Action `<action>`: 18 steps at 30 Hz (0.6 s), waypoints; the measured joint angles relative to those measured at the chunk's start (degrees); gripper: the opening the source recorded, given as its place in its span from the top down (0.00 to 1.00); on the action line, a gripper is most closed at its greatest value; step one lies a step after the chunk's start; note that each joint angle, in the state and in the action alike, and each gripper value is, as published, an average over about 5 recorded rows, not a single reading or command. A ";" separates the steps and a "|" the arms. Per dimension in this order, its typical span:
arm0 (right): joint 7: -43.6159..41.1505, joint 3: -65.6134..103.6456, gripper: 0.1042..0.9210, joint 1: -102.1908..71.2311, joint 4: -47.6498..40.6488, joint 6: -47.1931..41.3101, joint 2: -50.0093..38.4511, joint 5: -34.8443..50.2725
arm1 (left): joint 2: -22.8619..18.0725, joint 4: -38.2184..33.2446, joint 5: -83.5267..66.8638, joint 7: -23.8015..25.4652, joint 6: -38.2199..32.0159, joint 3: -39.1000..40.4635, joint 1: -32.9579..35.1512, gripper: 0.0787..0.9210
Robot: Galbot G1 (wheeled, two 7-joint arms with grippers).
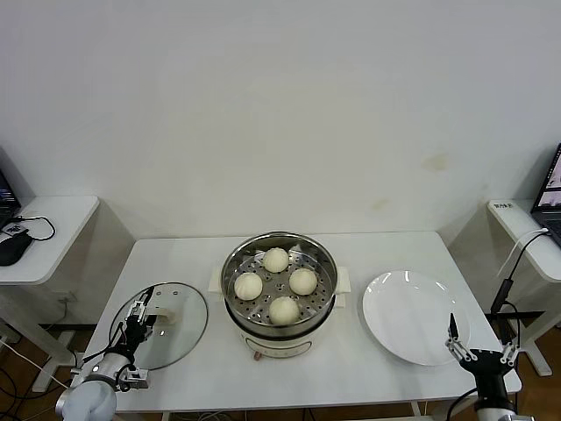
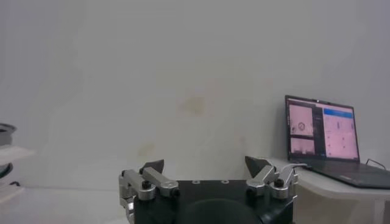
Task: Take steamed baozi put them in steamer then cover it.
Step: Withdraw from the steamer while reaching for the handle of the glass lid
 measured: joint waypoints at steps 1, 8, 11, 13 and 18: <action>-0.02 0.00 0.12 0.02 0.01 0.00 -0.03 0.00 | -0.02 0.37 0.03 -0.10 -0.12 0.02 -0.17 0.24; -0.17 -0.13 0.12 0.03 -0.07 0.00 -0.06 0.01 | -0.16 2.83 0.63 -0.34 -1.06 0.17 -1.66 0.49; -0.21 -0.14 0.12 -0.09 -0.05 0.00 -0.04 0.01 | -0.19 3.77 0.93 -0.29 -1.40 0.32 -2.27 0.59; -0.23 -0.15 0.12 -0.19 0.01 0.00 -0.01 0.01 | -0.24 4.44 1.09 -0.32 -1.60 0.41 -2.68 0.66; -0.29 -0.14 0.12 -0.38 0.21 0.00 0.17 -0.03 | -0.48 5.95 1.13 -0.95 -2.15 0.55 -3.35 0.83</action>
